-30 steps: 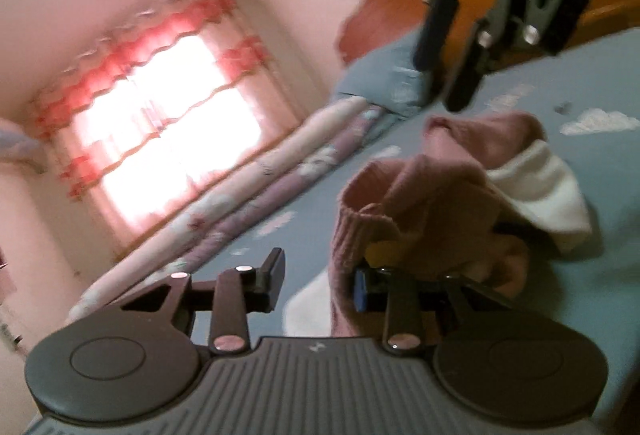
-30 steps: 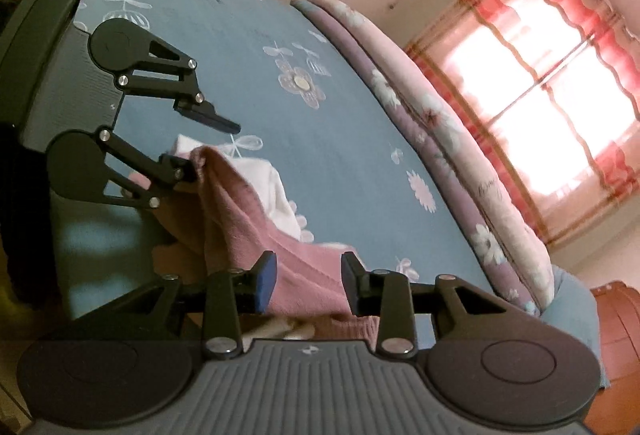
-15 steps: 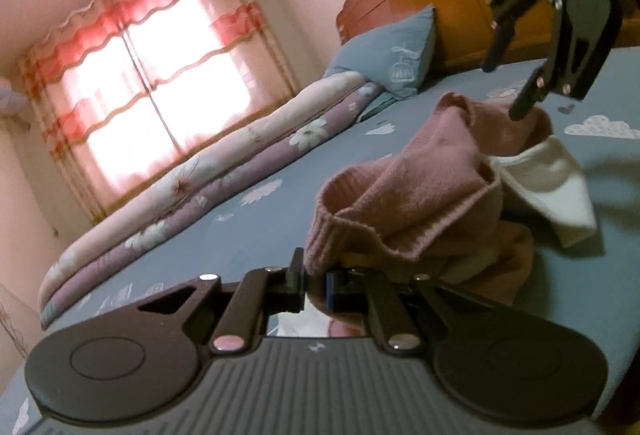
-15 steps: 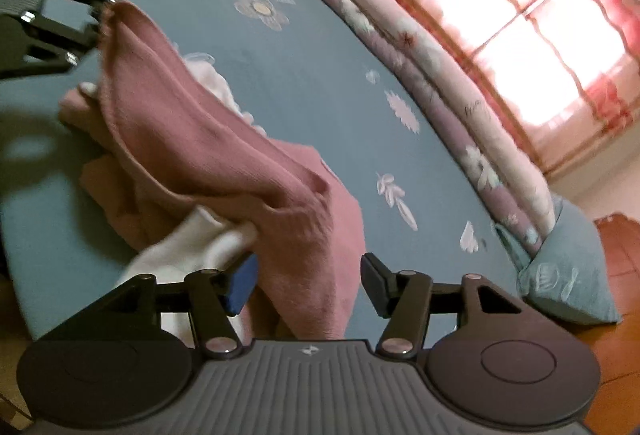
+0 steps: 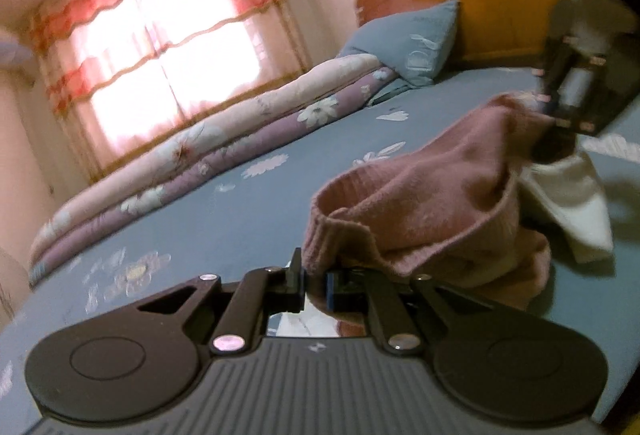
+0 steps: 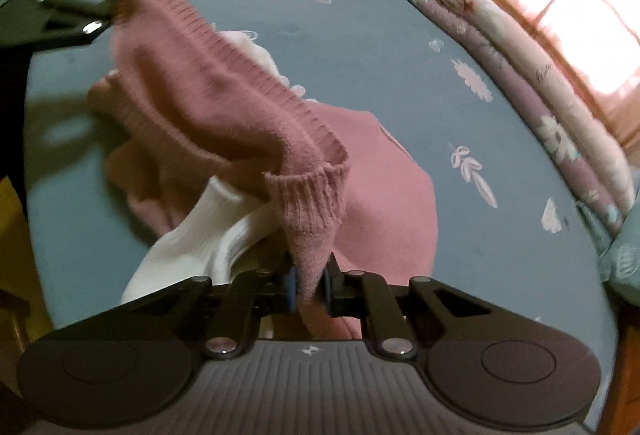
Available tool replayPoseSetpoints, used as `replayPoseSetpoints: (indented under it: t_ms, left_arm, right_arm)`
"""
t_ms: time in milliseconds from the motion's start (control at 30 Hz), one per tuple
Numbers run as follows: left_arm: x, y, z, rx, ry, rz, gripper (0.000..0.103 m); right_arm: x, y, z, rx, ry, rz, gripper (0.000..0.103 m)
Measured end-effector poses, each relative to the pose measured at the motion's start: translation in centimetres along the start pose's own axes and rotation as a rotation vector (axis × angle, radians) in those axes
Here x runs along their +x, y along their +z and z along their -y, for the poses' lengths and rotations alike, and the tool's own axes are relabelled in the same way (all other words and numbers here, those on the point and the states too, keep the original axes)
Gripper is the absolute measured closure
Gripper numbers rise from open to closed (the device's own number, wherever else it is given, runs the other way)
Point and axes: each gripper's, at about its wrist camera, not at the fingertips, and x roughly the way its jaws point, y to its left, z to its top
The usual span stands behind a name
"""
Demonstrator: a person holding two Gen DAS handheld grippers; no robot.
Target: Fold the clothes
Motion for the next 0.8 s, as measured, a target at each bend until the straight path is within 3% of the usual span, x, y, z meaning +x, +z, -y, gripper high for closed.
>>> replayPoseSetpoints:
  t_ms: [167,200,267,333,400,433,467,600,800]
  left_arm:
    - [1.3,0.0,-2.1,-0.134,-0.005,-0.037,0.096]
    - [1.5,0.0,-2.2,-0.134,-0.004,-0.039,0.096]
    - [1.6,0.0,-2.2,-0.133,-0.012,-0.038,0.096]
    - [1.5,0.0,-2.1,-0.117,-0.013,-0.035,0.096]
    - [1.2,-0.1,-1.9,-0.094,-0.012,-0.033,0.096]
    - [1.1,-0.1,-2.0,-0.091,-0.014,-0.035,0.096]
    - [1.1,-0.1,-2.1,-0.086,-0.015,-0.036,0.096]
    - [0.6,-0.3,-2.2,-0.048,-0.016,-0.034,0.096]
    - [0.2,-0.9,-1.7,-0.028,-0.083,-0.01,0.092]
  right_arm:
    - [-2.1,-0.3,-1.5,-0.036,-0.029,0.021,0.083]
    - [-2.1,-0.2,-1.6,-0.046,-0.045,0.033,0.08]
    - [-1.6,-0.1,-2.0,-0.071,-0.097,0.046,0.054]
    - [-0.5,0.2,-2.2,-0.092,-0.122,0.063,0.053]
    - [0.6,0.4,-2.1,-0.095,-0.118,0.052,0.054]
    - [1.2,0.6,-1.9,-0.091,-0.109,0.036,0.062]
    - [1.8,0.7,-1.8,-0.088,-0.101,0.019,0.091]
    - [1.0,1.2,-1.5,-0.067,-0.123,0.042,0.091]
    - [-6.1,3.2,1.0,0.054,-0.201,0.183,0.091]
